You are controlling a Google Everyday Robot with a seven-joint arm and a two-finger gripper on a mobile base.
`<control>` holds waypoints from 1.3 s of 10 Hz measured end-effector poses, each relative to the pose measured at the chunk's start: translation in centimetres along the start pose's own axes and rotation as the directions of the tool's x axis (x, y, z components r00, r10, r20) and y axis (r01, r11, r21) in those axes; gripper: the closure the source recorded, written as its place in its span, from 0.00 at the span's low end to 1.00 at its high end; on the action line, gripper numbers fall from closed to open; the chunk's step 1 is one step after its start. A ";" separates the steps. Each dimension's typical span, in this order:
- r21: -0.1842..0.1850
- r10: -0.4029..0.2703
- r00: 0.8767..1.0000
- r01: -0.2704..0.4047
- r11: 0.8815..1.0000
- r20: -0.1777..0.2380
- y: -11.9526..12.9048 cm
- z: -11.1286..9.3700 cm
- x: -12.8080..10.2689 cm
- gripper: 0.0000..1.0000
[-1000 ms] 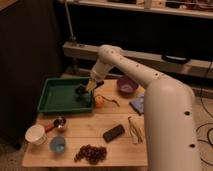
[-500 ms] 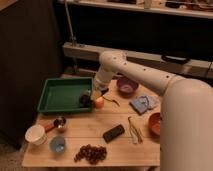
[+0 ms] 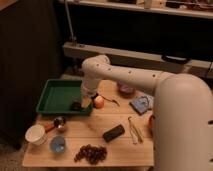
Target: Wipe tray with brush
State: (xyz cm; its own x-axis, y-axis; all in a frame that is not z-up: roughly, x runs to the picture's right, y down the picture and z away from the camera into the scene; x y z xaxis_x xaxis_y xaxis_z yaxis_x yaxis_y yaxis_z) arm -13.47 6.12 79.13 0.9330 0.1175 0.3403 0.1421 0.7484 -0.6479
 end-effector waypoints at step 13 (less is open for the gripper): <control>0.064 0.161 0.986 -0.164 0.984 0.051 -8.6 -2.7 4.1 0.86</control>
State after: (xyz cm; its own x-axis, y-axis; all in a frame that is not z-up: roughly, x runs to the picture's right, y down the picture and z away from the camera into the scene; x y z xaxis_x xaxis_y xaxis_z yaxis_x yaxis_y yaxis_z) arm -9.99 -1.54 84.26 0.9254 0.2696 0.2664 -0.0342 0.7594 -0.6498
